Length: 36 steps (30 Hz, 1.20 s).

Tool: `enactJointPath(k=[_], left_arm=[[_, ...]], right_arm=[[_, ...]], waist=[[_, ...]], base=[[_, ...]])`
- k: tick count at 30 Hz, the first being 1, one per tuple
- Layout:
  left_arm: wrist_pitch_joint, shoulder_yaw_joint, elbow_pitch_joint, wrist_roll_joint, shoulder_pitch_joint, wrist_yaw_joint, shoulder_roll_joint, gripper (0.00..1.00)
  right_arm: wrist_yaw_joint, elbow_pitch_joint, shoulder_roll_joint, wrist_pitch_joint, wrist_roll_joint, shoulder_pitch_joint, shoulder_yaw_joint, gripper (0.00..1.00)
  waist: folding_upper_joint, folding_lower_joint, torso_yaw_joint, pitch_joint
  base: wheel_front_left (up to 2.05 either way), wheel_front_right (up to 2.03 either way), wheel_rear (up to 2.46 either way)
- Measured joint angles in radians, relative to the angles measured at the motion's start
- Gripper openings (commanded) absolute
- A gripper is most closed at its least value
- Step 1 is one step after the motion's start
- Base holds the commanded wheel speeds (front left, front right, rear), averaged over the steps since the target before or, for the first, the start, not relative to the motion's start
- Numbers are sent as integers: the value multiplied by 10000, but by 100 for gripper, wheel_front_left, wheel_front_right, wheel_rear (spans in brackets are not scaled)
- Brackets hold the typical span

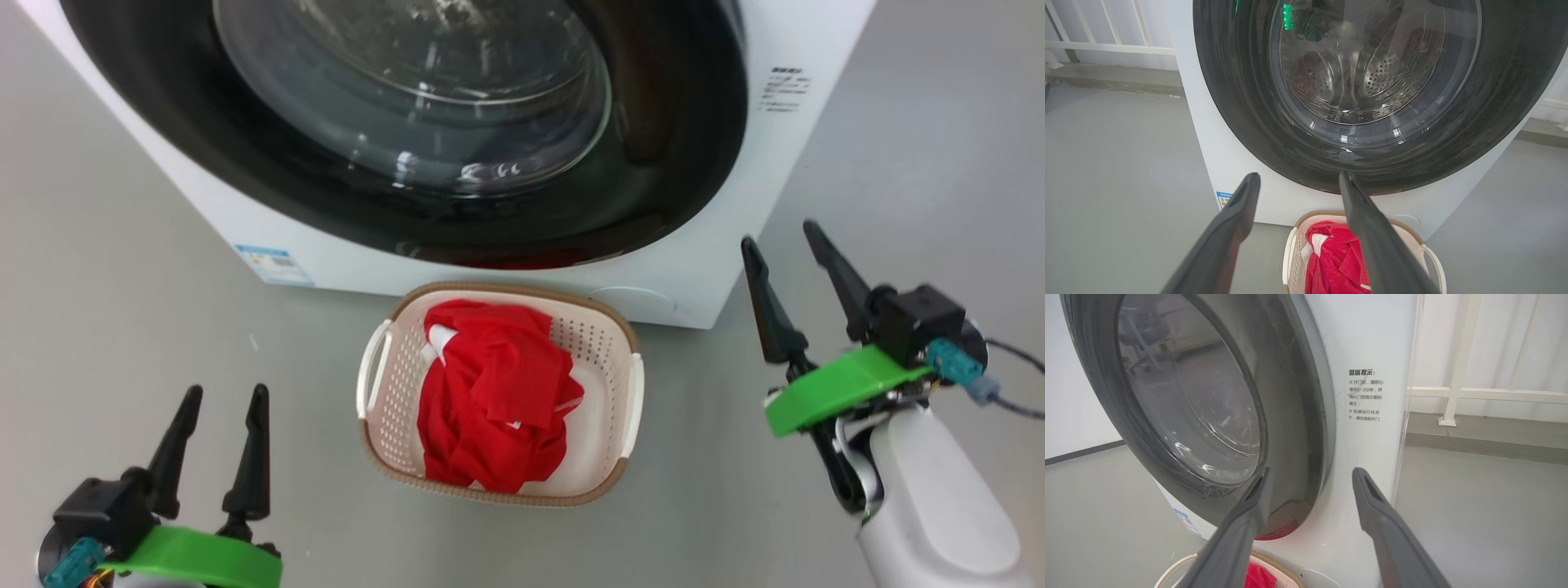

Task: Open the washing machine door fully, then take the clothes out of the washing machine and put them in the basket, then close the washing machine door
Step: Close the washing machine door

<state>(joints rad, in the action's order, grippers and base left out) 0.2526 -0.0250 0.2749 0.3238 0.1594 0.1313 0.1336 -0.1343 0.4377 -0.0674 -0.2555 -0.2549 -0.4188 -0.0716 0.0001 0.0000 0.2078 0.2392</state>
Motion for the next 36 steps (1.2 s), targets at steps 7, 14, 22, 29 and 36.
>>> enactJointPath(k=[7,14,22,29,36], left_arm=[[0,-19,61,-4,-425,0,167,100],[0,-4,59,6,-616,0,393,100],[0,-35,-2,40,-913,0,441,100],[0,-234,-25,29,-1158,0,449,100],[0,-261,-31,29,-1291,0,454,100]], right_arm=[[0,-192,2,0,-13,931,-12,100],[0,-334,12,0,-23,1632,130,100],[0,-508,38,0,-63,2325,366,100],[0,-604,42,2,-63,2873,548,100],[0,-702,35,2,-63,3336,602,100]], waist=[[-1,0,-419,-401],[0,0,-883,-708],[-1,0,-1393,-979],[0,0,-1806,-1227],[0,0,-2132,-1461]], base=[[0,0,0],[0,0,0],[0,0,0],[0,0,0],[0,0,0]])
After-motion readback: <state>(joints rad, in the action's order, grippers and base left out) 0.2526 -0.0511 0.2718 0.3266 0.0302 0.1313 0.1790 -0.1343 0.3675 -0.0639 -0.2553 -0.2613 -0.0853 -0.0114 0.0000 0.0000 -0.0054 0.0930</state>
